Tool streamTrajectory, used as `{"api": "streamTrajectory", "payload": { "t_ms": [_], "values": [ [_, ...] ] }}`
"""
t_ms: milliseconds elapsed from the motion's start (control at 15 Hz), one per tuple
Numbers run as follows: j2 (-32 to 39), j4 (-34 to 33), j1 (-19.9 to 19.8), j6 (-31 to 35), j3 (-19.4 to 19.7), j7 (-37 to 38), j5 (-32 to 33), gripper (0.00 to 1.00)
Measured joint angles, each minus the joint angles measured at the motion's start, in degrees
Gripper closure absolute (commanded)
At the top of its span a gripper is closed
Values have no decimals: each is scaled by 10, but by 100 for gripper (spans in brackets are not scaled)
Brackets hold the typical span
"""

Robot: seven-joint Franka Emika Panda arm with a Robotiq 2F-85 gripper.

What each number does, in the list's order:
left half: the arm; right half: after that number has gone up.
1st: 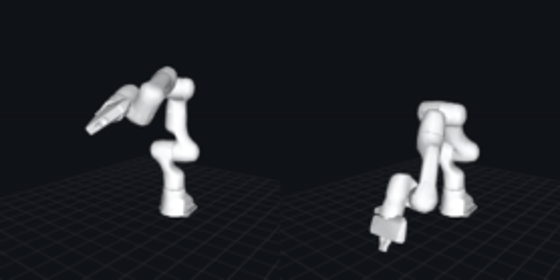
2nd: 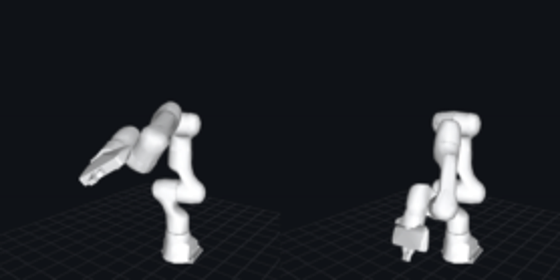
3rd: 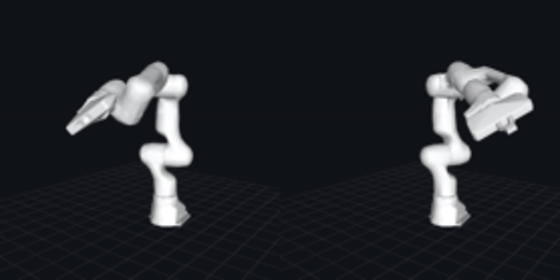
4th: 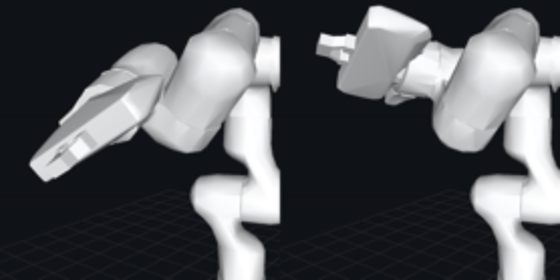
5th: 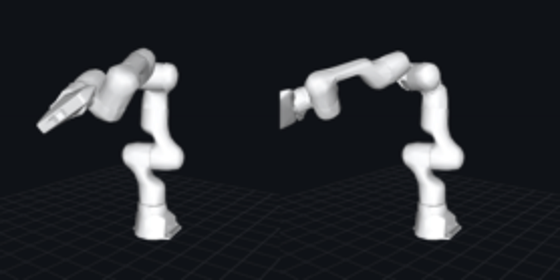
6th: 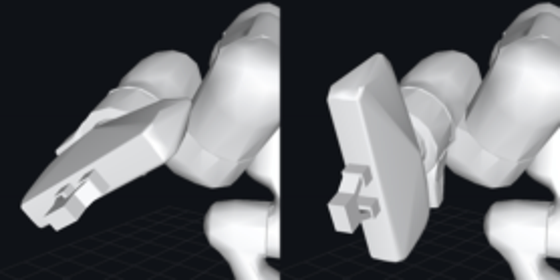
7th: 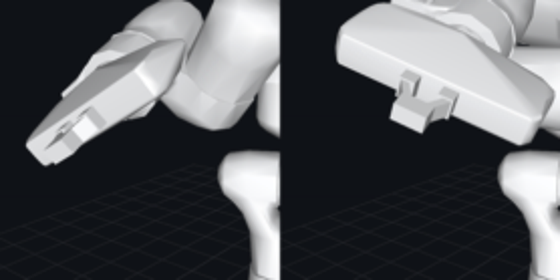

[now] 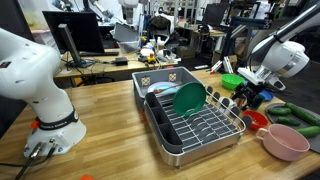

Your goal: Pour the things in the white mug into the pink bowl

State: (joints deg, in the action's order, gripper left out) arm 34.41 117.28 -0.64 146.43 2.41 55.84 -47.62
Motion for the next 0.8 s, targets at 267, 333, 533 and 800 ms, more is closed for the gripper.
{"api": "streamTrajectory", "payload": {
  "t_ms": [267, 333, 533, 800],
  "values": [
    [13, -14, 5, 0, 0, 15, 23, 0],
    [15, -17, 5, 0, 0, 18, 27, 0],
    [21, -27, 5, -1, 0, 22, 31, 0],
    [23, -30, 5, -1, 0, 23, 31, 40]
  ]
}}
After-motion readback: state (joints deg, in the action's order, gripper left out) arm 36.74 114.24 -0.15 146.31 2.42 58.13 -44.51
